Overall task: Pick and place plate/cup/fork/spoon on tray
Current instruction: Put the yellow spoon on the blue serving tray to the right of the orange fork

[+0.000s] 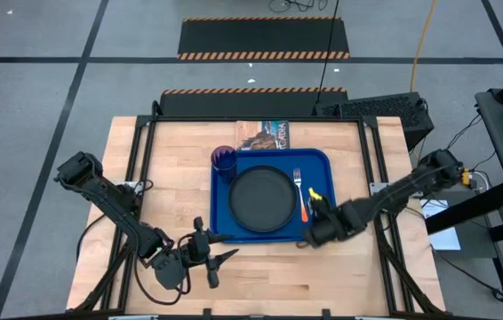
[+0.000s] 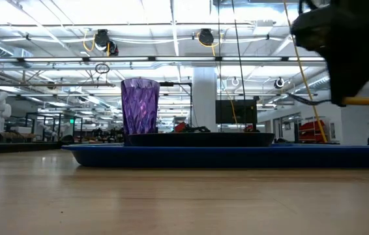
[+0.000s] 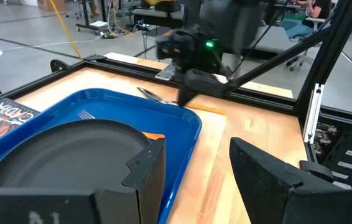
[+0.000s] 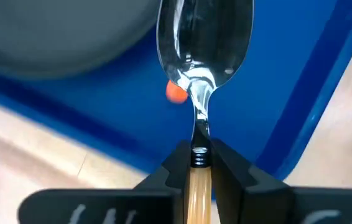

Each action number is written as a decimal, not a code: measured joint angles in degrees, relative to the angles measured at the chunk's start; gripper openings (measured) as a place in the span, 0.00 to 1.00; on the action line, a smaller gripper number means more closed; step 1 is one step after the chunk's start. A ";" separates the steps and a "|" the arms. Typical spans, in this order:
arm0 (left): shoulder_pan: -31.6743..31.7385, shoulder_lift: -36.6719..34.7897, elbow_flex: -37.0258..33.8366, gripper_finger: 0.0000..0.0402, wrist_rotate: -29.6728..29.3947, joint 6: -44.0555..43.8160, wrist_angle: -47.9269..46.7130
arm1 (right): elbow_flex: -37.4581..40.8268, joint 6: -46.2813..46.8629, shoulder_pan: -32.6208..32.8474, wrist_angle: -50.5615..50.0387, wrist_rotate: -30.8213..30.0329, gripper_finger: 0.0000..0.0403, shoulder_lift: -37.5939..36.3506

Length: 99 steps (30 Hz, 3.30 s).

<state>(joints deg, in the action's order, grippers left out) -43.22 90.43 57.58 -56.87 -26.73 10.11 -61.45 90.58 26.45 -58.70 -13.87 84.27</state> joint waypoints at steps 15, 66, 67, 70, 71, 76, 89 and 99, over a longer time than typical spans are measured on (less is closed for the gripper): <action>0.87 0.00 0.02 0.45 -0.03 3.79 -0.04 | 0.02 -15.80 -17.02 -2.00 -6.24 0.08 -3.83; 1.20 0.00 0.02 0.45 -0.04 2.21 -1.56 | 19.41 -11.94 -27.64 23.27 -0.88 0.08 -2.31; 1.20 0.00 0.02 0.45 -0.04 2.21 -1.57 | 19.41 -11.97 -27.66 23.36 -0.85 0.08 -1.68; 1.20 0.00 0.00 0.45 -0.03 2.21 -1.62 | 19.41 -12.46 -27.66 24.54 -1.04 0.08 -0.10; 1.20 0.00 0.02 0.45 -0.03 2.21 -1.69 | 19.41 -12.81 -27.66 25.11 -1.15 0.08 0.14; 1.19 0.00 0.02 0.45 -0.03 2.21 -1.86 | 19.39 -13.29 -27.66 26.32 -2.52 0.09 0.70; 1.90 0.01 0.02 0.45 -0.03 2.59 -6.22 | 19.39 -18.32 -25.46 30.35 -2.54 0.24 0.10; 2.15 0.01 0.02 0.45 -0.09 5.46 -8.80 | 19.39 -28.88 -24.08 28.26 -5.69 0.26 -7.53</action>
<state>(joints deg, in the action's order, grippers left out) -41.07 90.44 57.60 -56.97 -21.27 1.31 -42.06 61.70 2.37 -30.44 -19.55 76.74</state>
